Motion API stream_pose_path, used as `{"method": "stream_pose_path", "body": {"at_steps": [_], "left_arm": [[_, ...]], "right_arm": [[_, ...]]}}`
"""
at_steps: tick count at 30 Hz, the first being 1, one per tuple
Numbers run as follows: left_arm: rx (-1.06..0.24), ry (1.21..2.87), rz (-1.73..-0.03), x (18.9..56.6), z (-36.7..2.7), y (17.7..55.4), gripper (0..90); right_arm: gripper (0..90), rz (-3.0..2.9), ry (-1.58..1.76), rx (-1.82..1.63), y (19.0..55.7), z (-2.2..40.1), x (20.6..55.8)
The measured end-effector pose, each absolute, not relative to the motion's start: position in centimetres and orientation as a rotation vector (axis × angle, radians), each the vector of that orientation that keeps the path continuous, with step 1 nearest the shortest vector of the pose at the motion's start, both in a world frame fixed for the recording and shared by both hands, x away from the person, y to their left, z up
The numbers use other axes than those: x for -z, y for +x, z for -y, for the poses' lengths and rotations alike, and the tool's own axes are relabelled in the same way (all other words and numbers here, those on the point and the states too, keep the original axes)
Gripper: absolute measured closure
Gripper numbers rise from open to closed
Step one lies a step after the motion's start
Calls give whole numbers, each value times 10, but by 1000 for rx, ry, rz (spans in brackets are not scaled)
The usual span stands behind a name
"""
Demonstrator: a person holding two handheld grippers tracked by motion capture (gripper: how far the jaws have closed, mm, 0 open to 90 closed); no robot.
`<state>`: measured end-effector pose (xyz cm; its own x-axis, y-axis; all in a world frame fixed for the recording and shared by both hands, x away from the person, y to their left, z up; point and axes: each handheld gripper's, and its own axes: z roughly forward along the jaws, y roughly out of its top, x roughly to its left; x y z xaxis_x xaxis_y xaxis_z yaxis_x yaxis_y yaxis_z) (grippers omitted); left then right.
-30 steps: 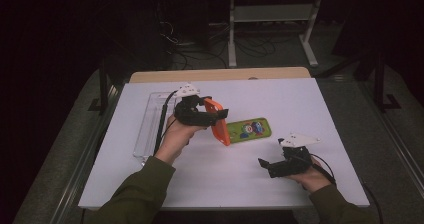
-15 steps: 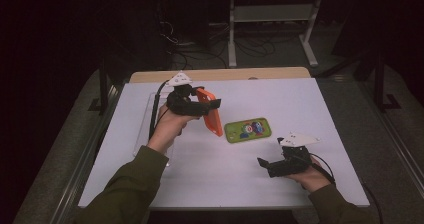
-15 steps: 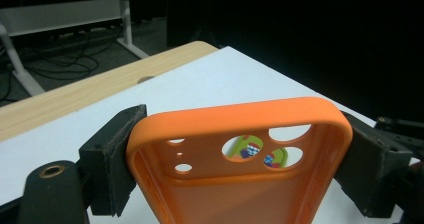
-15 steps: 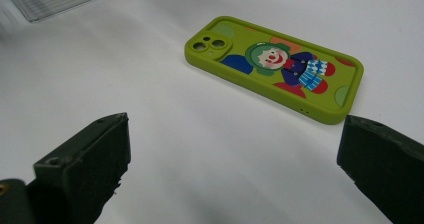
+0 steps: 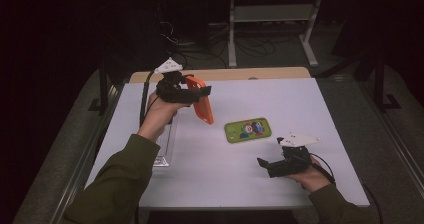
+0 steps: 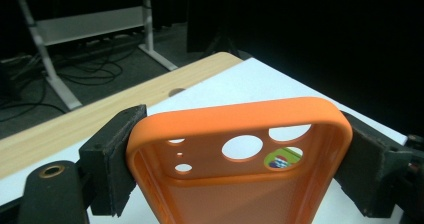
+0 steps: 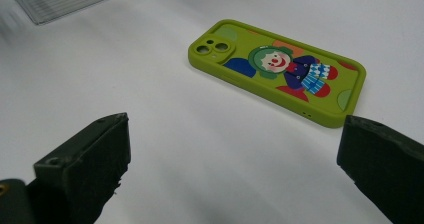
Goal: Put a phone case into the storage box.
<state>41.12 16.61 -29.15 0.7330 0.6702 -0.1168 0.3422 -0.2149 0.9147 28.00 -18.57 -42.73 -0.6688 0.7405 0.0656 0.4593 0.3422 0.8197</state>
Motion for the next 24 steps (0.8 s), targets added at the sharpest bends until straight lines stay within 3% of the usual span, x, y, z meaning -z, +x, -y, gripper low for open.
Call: {"method": "stream_pose_path", "body": {"at_steps": [24], "left_arm": [[-587,1767,-962,270,-210,441,156]], "right_arm": [[1,-2302,1052,-1236,280,185,428]]}}
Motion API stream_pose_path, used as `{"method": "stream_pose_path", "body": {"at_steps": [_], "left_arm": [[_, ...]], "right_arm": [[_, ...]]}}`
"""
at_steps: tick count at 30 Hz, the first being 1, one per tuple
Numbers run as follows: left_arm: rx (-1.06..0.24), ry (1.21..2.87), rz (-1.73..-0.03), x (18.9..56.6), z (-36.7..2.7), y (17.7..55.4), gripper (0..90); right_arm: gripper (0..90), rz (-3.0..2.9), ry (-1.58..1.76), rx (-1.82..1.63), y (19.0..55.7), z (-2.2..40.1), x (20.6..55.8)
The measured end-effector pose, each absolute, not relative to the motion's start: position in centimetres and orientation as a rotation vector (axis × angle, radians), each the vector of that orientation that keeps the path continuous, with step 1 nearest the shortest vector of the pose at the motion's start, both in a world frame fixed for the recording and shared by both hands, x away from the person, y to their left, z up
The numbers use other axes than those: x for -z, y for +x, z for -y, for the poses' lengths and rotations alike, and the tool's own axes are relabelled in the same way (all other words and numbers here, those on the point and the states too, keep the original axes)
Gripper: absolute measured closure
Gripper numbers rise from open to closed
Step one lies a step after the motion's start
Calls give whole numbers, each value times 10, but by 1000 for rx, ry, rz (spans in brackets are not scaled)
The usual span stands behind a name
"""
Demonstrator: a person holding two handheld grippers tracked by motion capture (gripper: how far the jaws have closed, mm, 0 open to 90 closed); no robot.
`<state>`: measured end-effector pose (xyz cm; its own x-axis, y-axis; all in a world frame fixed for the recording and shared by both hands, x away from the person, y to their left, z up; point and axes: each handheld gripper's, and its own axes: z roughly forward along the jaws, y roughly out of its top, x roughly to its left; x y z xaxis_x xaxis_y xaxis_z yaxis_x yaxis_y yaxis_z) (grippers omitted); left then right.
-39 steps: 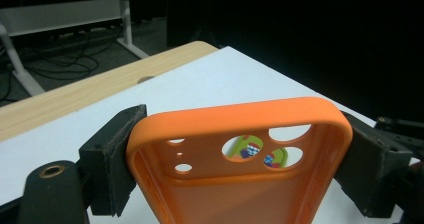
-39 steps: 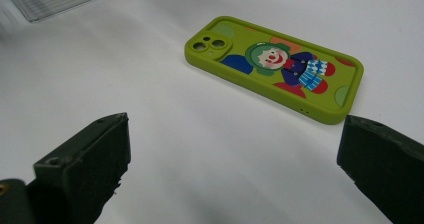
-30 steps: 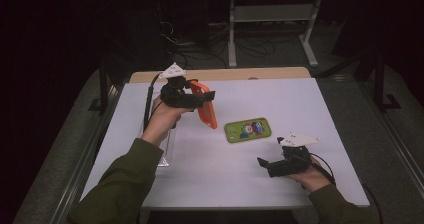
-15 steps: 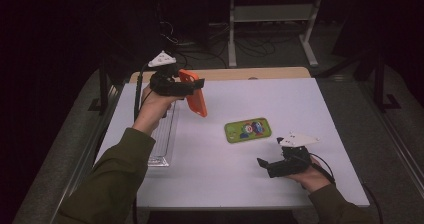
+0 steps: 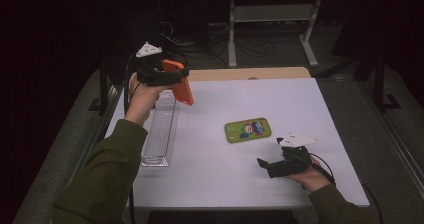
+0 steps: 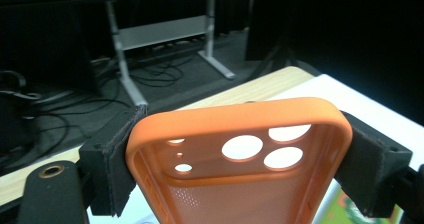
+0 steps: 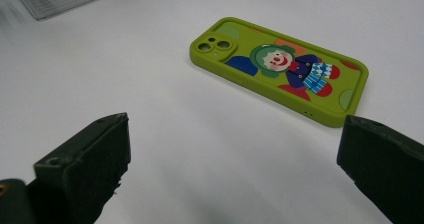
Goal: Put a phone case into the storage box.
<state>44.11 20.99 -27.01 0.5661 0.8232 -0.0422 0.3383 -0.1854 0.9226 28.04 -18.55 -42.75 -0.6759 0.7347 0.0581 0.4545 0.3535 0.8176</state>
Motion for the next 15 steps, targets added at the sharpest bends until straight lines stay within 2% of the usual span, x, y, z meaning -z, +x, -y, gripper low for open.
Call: {"method": "stream_pose_path", "body": {"at_steps": [15], "left_arm": [[-789,1749,-1134,276,-229,457,154]], "right_arm": [[1,-2298,1050,-1231,280,186,428]]}}
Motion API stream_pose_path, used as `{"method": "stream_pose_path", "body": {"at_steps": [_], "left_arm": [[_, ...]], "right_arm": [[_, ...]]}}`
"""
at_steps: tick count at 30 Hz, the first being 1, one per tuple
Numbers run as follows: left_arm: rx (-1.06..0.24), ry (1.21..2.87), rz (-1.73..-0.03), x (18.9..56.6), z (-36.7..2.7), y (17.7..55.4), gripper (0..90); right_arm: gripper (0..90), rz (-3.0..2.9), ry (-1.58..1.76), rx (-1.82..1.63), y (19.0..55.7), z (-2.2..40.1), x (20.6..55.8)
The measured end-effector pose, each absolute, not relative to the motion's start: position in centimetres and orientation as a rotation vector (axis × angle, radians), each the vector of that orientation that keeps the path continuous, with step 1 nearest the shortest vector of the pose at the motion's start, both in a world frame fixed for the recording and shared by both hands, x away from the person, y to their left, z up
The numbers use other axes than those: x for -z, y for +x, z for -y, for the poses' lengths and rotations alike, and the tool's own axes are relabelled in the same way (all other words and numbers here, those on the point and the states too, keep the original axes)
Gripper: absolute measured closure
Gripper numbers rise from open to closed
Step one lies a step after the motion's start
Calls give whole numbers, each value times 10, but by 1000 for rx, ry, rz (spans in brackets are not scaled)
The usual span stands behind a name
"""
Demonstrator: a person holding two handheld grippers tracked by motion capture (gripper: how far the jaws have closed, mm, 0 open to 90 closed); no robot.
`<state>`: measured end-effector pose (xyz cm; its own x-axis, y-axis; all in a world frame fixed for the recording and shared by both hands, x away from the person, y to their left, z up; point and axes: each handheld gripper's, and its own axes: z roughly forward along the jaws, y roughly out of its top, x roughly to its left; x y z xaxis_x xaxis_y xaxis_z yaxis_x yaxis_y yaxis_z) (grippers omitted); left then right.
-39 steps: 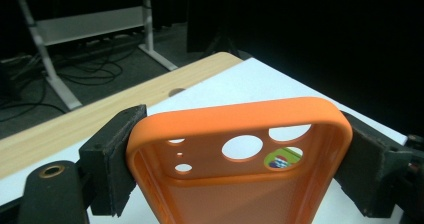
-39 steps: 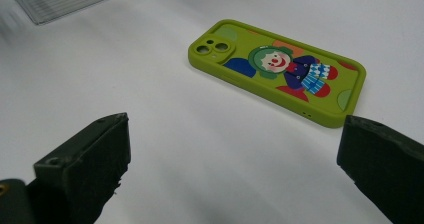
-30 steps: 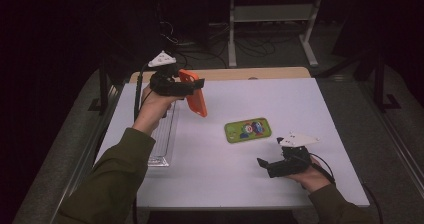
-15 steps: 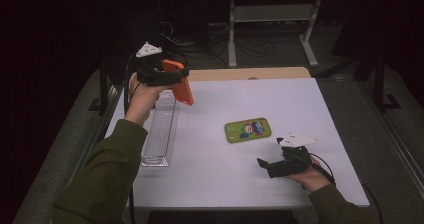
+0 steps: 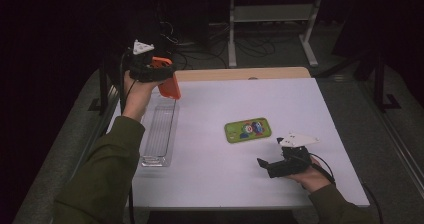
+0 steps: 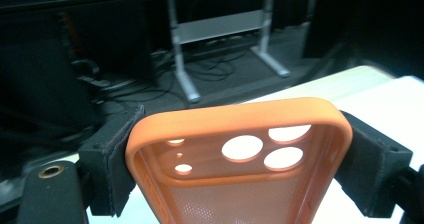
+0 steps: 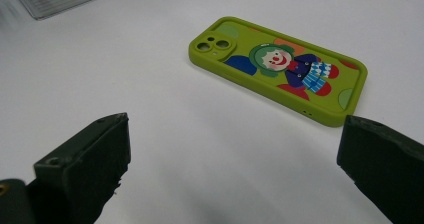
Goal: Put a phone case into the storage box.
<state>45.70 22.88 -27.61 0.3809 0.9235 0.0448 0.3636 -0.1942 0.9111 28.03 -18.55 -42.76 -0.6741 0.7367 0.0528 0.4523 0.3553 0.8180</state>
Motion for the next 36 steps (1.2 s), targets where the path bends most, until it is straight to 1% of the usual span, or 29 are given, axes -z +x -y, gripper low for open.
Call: {"method": "stream_pose_path", "body": {"at_steps": [8,17,36], "left_arm": [[-850,1733,-1234,283,-235,465,153],[-880,1714,-1315,298,-234,472,152],[-860,1760,-1399,339,-239,485,151]], "right_arm": [[1,-2300,1048,-1231,280,185,428],[1,-2302,1054,-1232,280,185,427],[1,-2301,1043,-1227,280,186,428]]}}
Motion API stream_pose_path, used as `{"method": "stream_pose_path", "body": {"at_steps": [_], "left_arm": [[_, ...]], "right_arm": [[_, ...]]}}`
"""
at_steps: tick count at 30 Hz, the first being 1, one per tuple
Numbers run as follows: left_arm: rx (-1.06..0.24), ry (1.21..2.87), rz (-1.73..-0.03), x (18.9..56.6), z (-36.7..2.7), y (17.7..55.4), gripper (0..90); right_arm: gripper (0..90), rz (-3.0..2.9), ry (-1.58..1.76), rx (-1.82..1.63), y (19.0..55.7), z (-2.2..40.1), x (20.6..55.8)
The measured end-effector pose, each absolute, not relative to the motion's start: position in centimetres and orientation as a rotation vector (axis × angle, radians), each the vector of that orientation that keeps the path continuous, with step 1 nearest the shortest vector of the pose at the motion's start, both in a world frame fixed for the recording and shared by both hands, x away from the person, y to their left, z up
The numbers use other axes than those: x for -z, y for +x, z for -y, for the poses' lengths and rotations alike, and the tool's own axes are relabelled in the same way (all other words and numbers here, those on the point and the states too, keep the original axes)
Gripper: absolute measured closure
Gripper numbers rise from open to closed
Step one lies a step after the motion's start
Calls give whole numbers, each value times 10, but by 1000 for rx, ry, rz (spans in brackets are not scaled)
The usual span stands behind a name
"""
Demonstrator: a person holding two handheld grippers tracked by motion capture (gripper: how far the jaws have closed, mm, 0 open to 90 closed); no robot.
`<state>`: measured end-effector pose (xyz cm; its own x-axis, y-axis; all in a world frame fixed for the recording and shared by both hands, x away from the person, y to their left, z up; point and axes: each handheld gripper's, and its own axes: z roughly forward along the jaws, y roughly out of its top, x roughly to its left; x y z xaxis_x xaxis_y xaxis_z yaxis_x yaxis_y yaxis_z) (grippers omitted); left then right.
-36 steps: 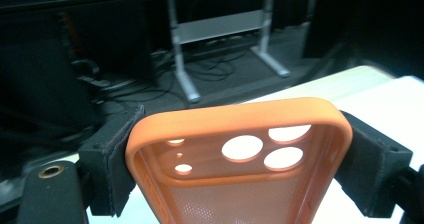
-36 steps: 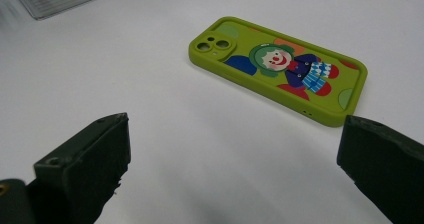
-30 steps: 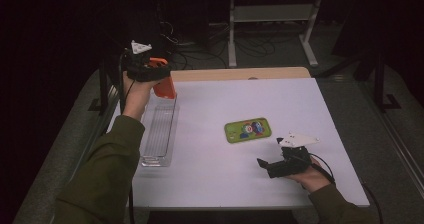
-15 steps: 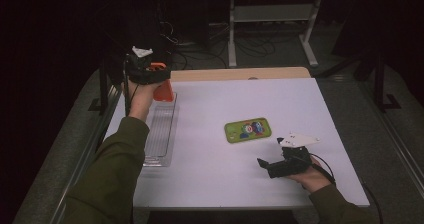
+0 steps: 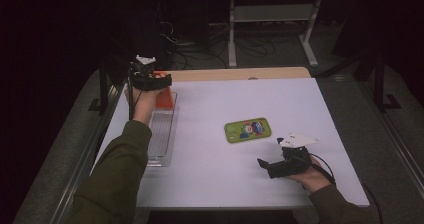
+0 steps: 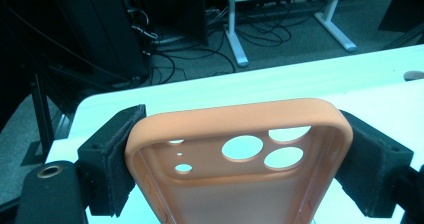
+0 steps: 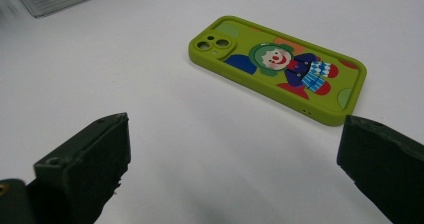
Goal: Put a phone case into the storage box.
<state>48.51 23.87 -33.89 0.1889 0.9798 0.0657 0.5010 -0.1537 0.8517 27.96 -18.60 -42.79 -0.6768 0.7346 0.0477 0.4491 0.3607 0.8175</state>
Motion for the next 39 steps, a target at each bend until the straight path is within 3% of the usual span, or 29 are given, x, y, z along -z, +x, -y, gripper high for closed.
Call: {"method": "stream_pose_path", "body": {"at_steps": [34,39], "left_arm": [[-880,1779,-1418,366,-236,511,140],[-858,1778,-1416,369,-239,514,107]], "right_arm": [[1,-2307,1058,-1230,279,187,429],[1,-2304,1048,-1229,279,188,429]]}}
